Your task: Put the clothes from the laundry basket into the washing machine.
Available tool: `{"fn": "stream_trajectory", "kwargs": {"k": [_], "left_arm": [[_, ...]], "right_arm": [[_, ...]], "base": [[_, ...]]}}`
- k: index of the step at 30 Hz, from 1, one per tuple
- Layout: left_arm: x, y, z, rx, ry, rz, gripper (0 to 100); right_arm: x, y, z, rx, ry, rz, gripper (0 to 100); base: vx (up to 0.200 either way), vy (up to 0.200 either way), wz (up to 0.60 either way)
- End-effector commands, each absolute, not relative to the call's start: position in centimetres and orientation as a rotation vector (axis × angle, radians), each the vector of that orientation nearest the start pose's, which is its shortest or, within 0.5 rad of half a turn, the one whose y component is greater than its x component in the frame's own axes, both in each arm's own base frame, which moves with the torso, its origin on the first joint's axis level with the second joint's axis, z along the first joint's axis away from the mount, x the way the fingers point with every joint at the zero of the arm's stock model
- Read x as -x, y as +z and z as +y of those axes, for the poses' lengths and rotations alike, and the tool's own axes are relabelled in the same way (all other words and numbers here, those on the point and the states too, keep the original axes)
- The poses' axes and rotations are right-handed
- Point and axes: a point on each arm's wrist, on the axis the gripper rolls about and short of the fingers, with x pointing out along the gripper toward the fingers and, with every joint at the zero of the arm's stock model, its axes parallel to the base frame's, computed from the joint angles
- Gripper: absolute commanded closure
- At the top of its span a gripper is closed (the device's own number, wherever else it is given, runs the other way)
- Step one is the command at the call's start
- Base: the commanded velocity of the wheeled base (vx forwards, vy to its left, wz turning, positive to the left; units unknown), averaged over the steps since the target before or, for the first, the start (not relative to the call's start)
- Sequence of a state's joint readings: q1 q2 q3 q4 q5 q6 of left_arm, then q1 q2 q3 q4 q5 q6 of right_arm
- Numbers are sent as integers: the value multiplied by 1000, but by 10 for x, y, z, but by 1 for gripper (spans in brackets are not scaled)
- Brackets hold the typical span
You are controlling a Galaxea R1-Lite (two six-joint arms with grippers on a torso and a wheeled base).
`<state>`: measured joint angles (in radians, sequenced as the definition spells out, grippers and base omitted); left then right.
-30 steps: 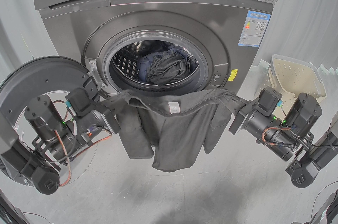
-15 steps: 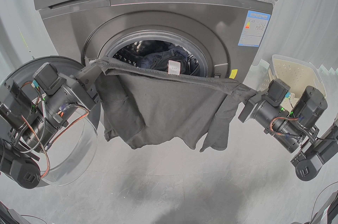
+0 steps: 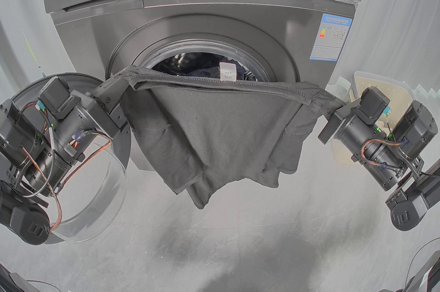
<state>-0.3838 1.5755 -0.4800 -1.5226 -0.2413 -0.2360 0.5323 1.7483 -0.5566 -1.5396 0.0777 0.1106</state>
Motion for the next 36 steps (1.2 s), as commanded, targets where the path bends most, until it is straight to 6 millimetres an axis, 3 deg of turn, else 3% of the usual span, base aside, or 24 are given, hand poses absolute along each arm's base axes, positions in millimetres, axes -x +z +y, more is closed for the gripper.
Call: {"fn": "stream_trajectory", "kwargs": {"k": [1,7,12,18,23,29,30,36], "left_arm": [[-220,219,-99,258,-679,-347,100],[-218,206,-128,263,-782,-267,100],[-228,180,-154,208,-828,-180,100],[-221,181,-179,216,-910,-183,100],[-223,175,-181,212,-908,-174,100],[-225,185,-181,226,-903,-216,100],[-225,185,-181,226,-903,-216,100],[-227,188,-183,230,-905,-229,100]], "right_arm": [[-241,198,147,-190,634,-316,100],[-241,180,157,-191,657,-243,100],[-234,148,194,-218,717,-111,100],[-224,127,222,-243,766,-26,100],[-226,125,223,-262,765,-17,100],[-219,119,224,-255,777,14,100],[-219,119,224,-255,777,14,0],[-210,101,229,-224,804,85,0]], "base": [[0,0,0],[0,0,0],[0,0,0],[0,0,0],[0,0,0],[0,0,0],[0,0,0],[0,0,0]]}}
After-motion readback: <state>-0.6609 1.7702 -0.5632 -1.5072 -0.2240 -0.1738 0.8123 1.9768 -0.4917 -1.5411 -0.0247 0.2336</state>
